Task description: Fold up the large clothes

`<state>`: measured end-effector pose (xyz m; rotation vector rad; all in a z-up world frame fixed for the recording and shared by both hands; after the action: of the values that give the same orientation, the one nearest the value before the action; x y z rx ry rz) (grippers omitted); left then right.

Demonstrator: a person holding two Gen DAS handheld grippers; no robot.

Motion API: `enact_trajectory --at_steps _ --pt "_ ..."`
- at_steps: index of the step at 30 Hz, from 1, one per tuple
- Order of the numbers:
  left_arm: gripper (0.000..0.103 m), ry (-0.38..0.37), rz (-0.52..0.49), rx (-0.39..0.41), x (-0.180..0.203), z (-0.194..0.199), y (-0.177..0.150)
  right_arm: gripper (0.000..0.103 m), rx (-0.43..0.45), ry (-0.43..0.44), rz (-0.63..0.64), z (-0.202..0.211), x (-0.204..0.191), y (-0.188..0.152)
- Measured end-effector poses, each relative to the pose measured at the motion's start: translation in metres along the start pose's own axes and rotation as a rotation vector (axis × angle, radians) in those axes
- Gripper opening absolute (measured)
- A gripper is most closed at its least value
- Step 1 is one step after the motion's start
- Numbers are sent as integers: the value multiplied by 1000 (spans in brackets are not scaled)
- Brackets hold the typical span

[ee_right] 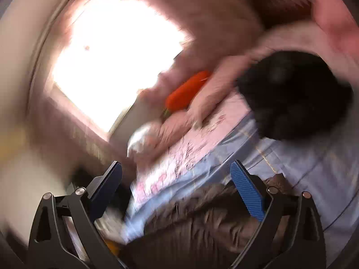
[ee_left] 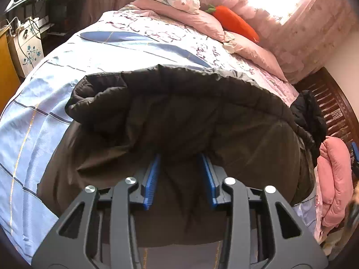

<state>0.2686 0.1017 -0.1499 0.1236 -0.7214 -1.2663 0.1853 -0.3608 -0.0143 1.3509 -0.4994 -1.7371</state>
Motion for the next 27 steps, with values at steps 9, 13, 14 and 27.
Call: enact_trajectory --at_steps 9,13,14,27 --pt "43 21 33 21 -1 1 4 86 -475 -27 683 -113 -158 -172" --pt "51 51 17 44 -3 5 6 86 -509 -136 796 -177 -174 -215" --pt "53 57 17 53 -5 7 8 87 -505 -152 786 -190 -173 -215" --pt "55 183 7 -4 -37 -32 10 102 -565 -249 663 -299 -139 -222"
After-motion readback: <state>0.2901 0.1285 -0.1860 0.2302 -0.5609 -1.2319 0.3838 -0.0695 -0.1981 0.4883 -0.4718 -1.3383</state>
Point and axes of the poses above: each gripper's, at about its wrist camera, not at the fingertips, and z roughly against the way its jaws point, x to its right, y to its top, the point moved 3 cm from there along -z, roughly the way its jaws point, and after that the axes turned 10 degrees about z, right-handed, at the moved point
